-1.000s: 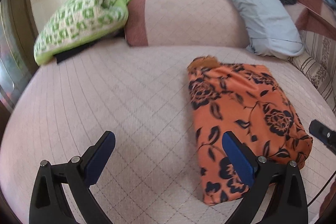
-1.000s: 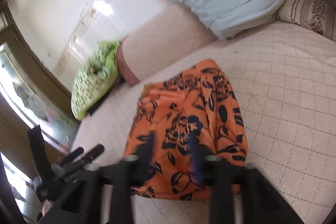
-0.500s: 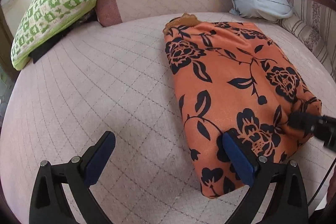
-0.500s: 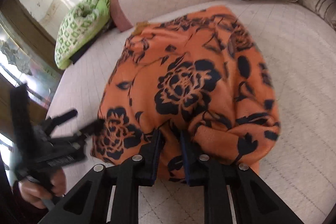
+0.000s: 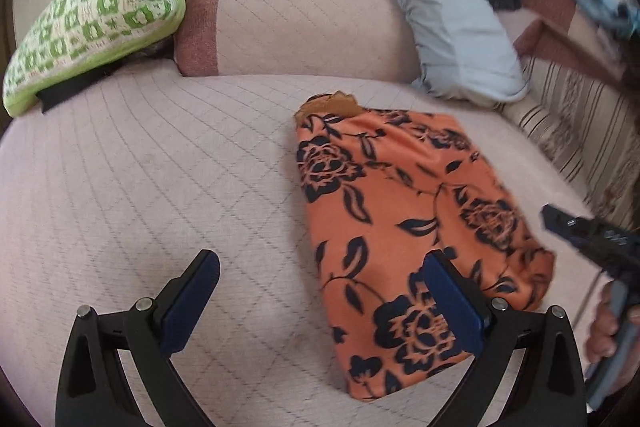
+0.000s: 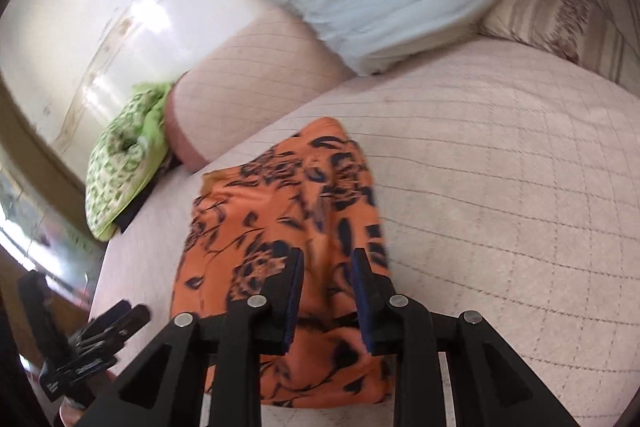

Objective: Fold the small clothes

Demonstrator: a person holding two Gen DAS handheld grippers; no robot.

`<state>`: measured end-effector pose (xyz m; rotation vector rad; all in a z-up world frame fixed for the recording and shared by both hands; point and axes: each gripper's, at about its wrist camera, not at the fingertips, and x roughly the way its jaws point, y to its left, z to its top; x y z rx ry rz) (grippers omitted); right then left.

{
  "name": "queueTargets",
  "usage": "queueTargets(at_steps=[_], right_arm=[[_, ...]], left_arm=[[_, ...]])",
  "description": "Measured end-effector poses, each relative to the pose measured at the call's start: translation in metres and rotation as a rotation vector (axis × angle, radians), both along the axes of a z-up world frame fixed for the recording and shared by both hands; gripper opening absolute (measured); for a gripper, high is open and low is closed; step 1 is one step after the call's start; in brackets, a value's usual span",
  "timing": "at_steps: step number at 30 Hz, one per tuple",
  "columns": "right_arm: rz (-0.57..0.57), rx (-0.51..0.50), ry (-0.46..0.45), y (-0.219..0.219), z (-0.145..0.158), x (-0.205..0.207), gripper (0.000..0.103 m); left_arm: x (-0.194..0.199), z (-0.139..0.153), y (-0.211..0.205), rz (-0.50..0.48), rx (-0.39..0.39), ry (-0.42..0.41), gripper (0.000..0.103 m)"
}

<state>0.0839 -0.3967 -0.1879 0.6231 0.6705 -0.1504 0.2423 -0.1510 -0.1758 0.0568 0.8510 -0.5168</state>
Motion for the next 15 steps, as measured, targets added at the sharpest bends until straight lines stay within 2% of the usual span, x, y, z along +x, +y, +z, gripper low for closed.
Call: queueTargets(at_steps=[2, 5, 7, 8, 12, 15], right_arm=[[-0.023, 0.021, 0.005, -0.007, -0.001, 0.002, 0.026], [-0.038, 0.030, -0.010, -0.012, 0.001, 0.003, 0.028], [-0.035, 0.044, -0.042, -0.017, 0.005, 0.002, 0.049], [-0.042, 0.051, -0.060, -0.019, 0.005, 0.000, 0.074], [-0.020, 0.088, -0.056, -0.028, 0.001, 0.001, 0.077], [-0.001, 0.108, -0.029, -0.032, -0.006, 0.001, 0.077]], left_arm=[[0.001, 0.000, 0.000, -0.002, -0.031, 0.009, 0.101], [0.003, -0.004, -0.005, 0.006, -0.026, 0.031, 0.101], [0.004, -0.006, -0.008, 0.008, -0.026, 0.037, 0.101], [0.003, -0.006, -0.010, 0.012, -0.028, 0.028, 0.101], [0.000, -0.004, -0.018, -0.015, -0.017, -0.004, 0.101], [0.003, -0.003, -0.019, -0.020, -0.044, 0.009, 0.101]])
